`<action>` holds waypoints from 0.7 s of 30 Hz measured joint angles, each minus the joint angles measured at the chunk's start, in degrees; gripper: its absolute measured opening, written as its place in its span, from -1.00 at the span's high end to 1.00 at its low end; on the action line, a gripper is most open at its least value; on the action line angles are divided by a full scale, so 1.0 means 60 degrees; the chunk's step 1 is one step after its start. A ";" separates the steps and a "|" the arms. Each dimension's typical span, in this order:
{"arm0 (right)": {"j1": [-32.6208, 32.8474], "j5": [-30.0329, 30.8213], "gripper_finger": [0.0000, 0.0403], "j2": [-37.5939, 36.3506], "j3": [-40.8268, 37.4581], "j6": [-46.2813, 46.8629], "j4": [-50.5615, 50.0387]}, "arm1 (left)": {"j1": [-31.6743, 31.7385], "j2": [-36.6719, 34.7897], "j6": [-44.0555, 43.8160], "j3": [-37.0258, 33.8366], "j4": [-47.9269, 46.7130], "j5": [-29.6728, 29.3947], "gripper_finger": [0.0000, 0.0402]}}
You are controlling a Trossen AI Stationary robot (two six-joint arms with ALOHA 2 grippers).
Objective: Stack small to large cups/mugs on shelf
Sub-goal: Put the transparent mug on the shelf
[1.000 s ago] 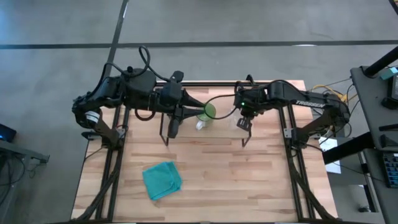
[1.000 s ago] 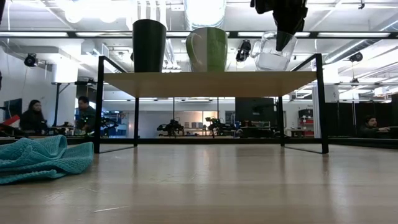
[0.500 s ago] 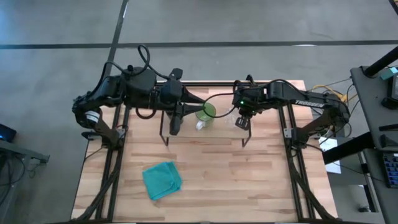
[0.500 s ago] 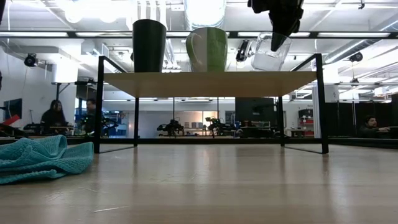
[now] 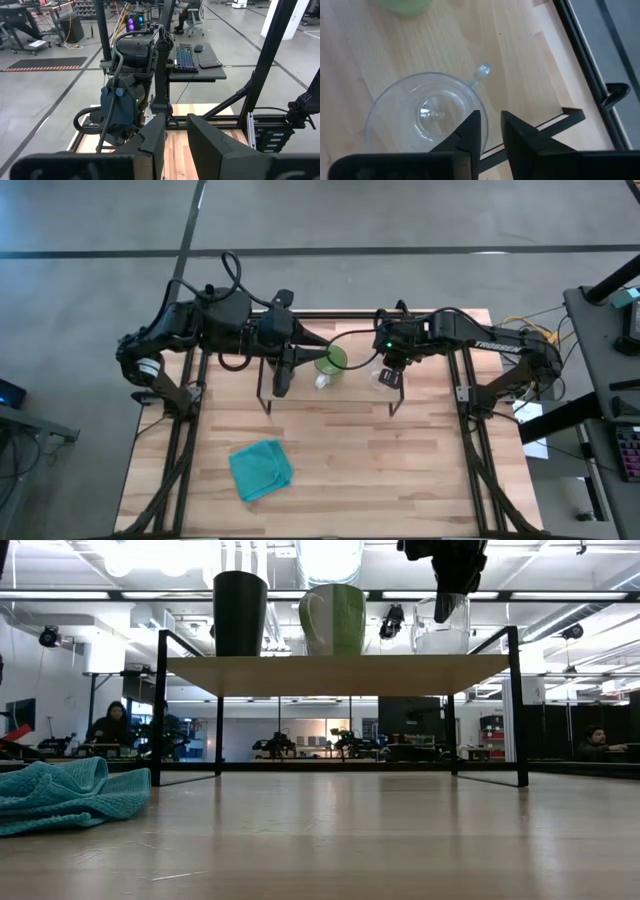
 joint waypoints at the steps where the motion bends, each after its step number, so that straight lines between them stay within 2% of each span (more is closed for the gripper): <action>1: 0.0000 0.0041 0.64 0.0000 0.0000 -0.0087 0.0028 | 0.0000 0.0000 -0.0004 0.0000 -0.0003 0.0003 0.66; 8: 0.0000 0.0100 0.65 0.0027 0.0000 -0.0244 0.0301 | 0.0000 0.0000 -0.0012 0.0000 0.0000 0.0000 0.66; 21: -0.0022 0.0818 0.64 0.0334 0.0000 -0.0401 0.0376 | 0.0000 0.0000 -0.0033 0.0000 -0.0003 0.0002 0.66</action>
